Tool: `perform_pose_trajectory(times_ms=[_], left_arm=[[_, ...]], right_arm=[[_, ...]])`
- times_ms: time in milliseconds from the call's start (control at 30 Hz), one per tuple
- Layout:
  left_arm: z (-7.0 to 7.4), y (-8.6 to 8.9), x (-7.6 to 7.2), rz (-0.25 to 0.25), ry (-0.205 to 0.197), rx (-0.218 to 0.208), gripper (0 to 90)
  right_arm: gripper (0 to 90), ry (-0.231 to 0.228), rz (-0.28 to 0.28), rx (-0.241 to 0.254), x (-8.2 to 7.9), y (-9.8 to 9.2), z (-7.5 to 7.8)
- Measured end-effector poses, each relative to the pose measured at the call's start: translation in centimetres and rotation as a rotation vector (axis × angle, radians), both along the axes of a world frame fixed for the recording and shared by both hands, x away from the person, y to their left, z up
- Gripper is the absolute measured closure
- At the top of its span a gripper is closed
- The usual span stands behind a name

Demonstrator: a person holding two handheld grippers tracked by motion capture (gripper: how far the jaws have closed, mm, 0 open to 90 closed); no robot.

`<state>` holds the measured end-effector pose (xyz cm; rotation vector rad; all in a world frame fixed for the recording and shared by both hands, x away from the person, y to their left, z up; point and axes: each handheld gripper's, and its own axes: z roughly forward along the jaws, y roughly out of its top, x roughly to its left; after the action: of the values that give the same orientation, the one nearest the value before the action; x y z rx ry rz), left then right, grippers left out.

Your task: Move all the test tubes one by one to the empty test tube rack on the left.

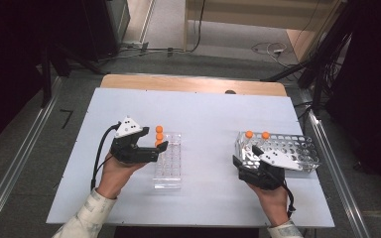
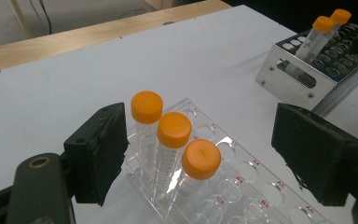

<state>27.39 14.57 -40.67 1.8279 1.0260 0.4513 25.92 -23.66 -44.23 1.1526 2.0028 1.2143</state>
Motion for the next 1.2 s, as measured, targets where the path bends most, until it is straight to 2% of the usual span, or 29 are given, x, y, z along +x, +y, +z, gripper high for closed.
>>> perform_pose_trajectory(times_ms=[533,767,933,1200], left_arm=[[-0.1,-0.1,0.0,0.001,0.000,-0.002,18.6],[-0.2,-0.3,0.0,-0.003,0.004,0.002,18.7],[-0.2,-0.3,0.0,-0.005,0.001,0.001,19.5],[-0.2,-0.4,0.0,-0.006,0.000,0.001,19.5]], right_arm=[[26.3,-0.005,-0.160,-0.001,2.2,-3.0,-0.5],[29.2,0.007,-0.204,0.005,3.5,-3.4,-0.8],[43.1,0.014,-0.230,0.008,4.2,-3.9,-1.2],[56.7,0.029,-0.239,-0.005,5.1,-4.0,-1.6]])
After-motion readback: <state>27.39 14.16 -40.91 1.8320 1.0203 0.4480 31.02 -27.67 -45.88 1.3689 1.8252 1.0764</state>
